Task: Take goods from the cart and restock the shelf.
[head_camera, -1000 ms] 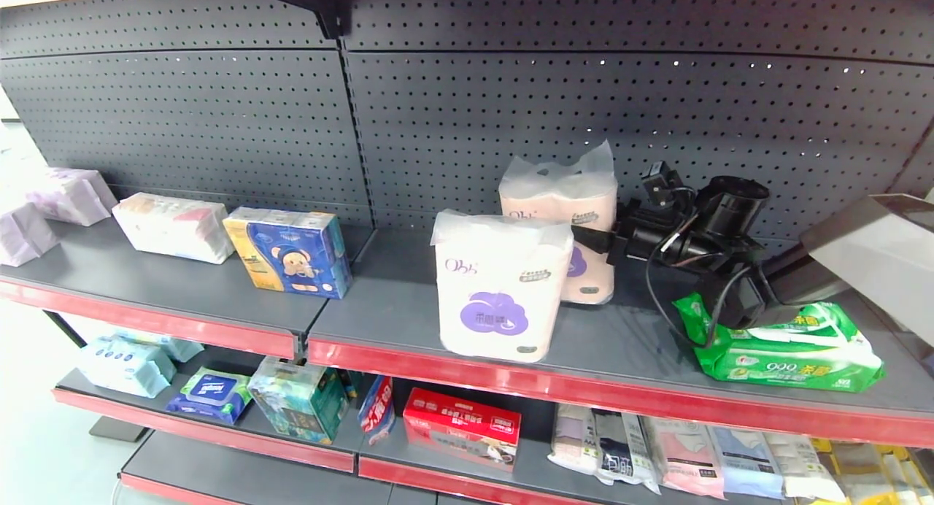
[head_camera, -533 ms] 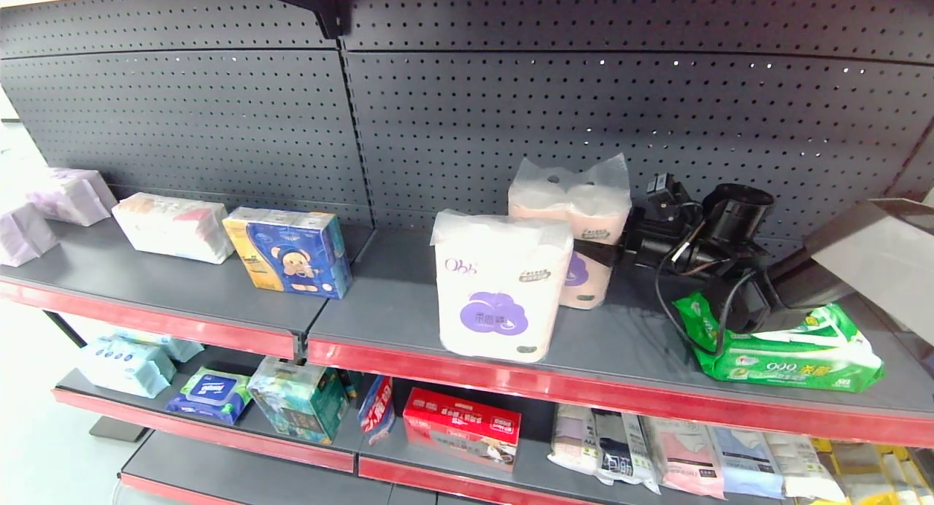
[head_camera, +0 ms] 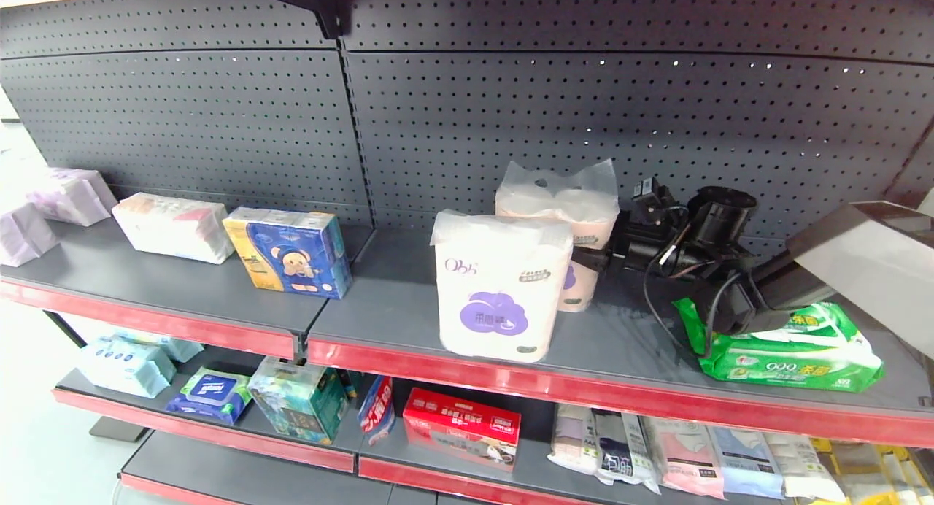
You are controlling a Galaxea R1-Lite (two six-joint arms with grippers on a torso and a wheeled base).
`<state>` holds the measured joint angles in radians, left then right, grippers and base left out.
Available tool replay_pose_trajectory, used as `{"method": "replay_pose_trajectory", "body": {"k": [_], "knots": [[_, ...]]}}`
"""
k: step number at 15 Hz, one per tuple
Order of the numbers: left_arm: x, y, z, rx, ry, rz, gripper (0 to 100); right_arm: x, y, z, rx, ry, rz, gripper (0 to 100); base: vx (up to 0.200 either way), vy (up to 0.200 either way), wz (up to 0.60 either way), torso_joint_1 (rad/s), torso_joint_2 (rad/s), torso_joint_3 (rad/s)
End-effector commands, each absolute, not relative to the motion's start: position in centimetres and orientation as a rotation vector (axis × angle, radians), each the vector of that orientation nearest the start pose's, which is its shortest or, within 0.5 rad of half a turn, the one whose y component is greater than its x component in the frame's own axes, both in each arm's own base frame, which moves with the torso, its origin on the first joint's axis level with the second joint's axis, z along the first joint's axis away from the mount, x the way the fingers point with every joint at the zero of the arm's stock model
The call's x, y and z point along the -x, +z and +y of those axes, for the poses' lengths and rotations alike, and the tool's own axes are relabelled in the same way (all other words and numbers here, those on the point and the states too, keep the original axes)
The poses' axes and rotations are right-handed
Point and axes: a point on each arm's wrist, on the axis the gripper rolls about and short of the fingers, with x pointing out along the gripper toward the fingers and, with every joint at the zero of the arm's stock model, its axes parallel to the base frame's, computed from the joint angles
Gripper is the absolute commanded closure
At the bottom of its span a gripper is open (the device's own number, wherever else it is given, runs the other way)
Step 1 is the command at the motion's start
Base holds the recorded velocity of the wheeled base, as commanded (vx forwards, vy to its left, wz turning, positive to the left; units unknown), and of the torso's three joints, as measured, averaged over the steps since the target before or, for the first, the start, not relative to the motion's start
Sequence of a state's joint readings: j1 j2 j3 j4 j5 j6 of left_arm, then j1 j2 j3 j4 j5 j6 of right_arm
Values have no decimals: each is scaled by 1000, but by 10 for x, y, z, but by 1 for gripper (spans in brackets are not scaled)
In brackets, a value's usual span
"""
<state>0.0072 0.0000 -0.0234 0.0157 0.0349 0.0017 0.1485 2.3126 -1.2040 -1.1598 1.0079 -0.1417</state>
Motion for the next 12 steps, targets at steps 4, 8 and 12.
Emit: {"method": "replay_pose_trajectory", "body": {"k": [4, 8, 12], "knots": [[25, 80, 1, -1, 43, -8, 0, -434, 103, 100, 131, 1186, -121, 100, 0, 0, 0, 0, 0, 0], [25, 81, 1, -1, 43, -8, 0, -438, 109, 108, 126, 1197, -112, 100, 0, 0, 0, 0, 0, 0], [24, 80, 1, -1, 43, -6, 0, -439, 108, 112, 116, 1202, -91, 100, 0, 0, 0, 0, 0, 0]]}}
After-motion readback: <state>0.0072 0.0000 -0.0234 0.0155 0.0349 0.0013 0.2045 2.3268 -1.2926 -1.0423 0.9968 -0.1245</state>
